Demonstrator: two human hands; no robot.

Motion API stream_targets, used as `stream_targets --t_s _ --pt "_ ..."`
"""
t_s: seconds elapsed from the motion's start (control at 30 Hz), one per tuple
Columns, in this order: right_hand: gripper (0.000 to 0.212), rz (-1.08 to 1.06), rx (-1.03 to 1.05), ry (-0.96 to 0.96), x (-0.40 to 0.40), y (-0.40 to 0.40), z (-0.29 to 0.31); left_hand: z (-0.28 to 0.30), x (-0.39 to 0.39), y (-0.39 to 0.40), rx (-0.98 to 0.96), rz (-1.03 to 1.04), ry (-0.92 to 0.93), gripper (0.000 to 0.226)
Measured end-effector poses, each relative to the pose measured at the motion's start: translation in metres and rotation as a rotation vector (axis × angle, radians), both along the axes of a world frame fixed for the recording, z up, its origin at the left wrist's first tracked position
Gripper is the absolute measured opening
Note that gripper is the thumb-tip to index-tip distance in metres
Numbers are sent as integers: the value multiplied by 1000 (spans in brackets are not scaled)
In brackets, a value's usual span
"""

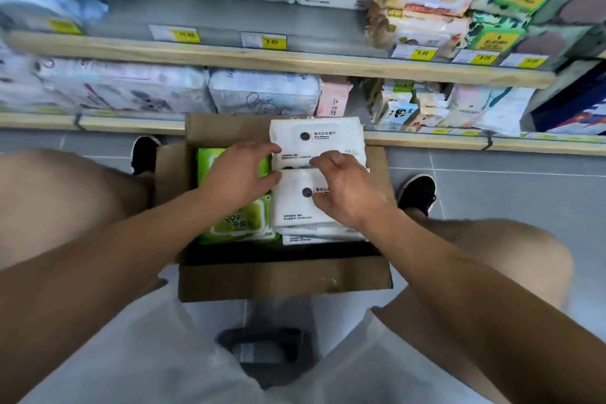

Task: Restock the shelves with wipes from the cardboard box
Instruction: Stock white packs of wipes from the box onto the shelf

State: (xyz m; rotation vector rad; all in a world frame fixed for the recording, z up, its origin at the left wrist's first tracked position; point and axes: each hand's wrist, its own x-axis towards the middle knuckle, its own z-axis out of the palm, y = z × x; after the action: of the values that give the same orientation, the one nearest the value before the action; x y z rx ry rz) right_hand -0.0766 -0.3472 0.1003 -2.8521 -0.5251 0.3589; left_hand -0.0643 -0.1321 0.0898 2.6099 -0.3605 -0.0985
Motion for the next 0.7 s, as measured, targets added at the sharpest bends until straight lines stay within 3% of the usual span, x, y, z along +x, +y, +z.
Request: stream_targets --t_s 0.2,0.4,0.6,0.7 --pt "62 24 -20 84 -4 18 -17 -23 -9 3 -62 91 139 55" --pt "73 -11 8 65 -2 7 -29 -52 -10 -18 -249 286 519 60" --pt "71 -33 77 43 1 3 -33 -60 -8 -23 -665 374 795 36" --pt "68 -55 95 31 7 -1 -30 -61 -7 -20 -642 376 788 35"
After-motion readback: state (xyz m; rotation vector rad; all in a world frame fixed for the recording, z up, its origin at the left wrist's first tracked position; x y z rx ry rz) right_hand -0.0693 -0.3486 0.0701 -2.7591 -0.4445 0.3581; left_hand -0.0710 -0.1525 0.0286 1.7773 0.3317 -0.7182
